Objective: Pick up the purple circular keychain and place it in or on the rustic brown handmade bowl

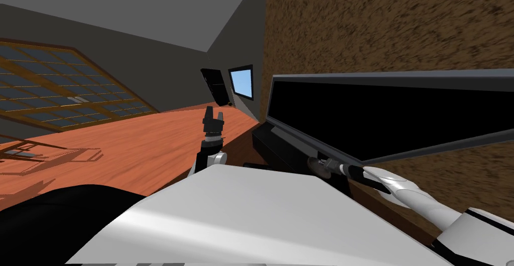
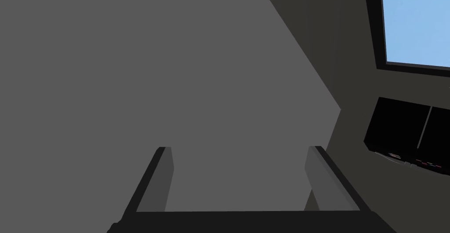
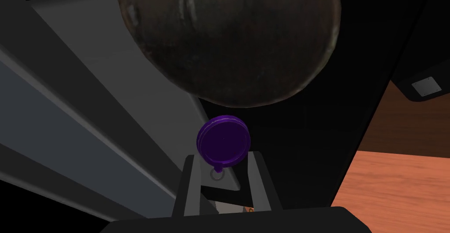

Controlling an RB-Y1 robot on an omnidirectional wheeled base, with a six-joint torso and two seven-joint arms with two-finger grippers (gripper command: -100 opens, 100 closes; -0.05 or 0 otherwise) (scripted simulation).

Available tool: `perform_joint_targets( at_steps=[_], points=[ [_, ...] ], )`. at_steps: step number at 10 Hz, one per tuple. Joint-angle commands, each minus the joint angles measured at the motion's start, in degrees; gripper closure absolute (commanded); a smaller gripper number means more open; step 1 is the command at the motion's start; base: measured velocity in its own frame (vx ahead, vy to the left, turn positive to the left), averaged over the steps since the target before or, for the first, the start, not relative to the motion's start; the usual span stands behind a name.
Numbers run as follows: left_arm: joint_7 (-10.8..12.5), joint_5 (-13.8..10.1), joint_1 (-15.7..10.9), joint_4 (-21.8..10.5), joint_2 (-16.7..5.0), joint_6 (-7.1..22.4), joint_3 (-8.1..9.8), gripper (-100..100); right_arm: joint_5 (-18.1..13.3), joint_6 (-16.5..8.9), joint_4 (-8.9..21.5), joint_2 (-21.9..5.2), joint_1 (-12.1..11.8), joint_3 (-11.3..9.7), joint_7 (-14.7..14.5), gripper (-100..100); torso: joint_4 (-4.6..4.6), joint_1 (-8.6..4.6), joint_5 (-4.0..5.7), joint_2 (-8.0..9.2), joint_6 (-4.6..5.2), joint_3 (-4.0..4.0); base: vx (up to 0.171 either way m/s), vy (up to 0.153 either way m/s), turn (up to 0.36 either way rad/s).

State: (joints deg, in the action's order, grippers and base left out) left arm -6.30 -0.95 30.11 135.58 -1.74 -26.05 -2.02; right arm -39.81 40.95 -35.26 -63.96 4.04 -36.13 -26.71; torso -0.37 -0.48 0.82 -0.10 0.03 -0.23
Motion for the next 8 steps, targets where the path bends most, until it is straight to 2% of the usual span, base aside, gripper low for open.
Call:
perform_joint_targets(
  at_steps=[1, 2, 3, 7, 8],
  points=[
    [0.0, 0.0, 0.0, 0.0, 0.0, 0.0, 0.0, 0, 0.14, 1.11, -0.74, -1.66, -0.21, -0.03, 0.78, 100, 0.0, 0.0, 0.0, 0.0, 0.0, 0.0, -0.035, -0.042, -0.048],
    [0.0, 0.0, 0.0, 0.0, 0.0, 0.0, 0.0, 0, 0.11, 0.42, -0.86, -1.07, -0.39, 0.01, 0.44, 100, -0.01, 0.07, 0.0, -0.04, 0.0, -0.02, -0.013, -0.016, -0.016],
    [0.0, 0.0, 0.0, 0.0, 0.0, 0.0, 0.0, 0, 0.11, 0.44, -0.96, -1.24, -0.47, 0.0, 0.57, -100, -0.03, 0.17, 0.02, -0.14, -0.05, -0.08, 0.0, 0.0, 0.0],
    [0.0, 0.0, 0.0, 0.0, 0.0, 0.0, -0.01, 0, 0.11, 0.44, -0.94, -1.23, -0.47, 0.0, 0.55, -100, -0.06, 0.26, 0.0, -0.25, -0.07, -0.15, 0.0, 0.0, 0.0],
    [0.0, 0.0, 0.0, 0.0, 0.0, 0.0, -0.01, 0, 0.11, 0.44, -0.94, -1.23, -0.47, 0.0, 0.55, 0, -0.06, 0.26, 0.0, -0.25, -0.07, -0.15, 0.0, 0.0, 0.0]
  ],
)
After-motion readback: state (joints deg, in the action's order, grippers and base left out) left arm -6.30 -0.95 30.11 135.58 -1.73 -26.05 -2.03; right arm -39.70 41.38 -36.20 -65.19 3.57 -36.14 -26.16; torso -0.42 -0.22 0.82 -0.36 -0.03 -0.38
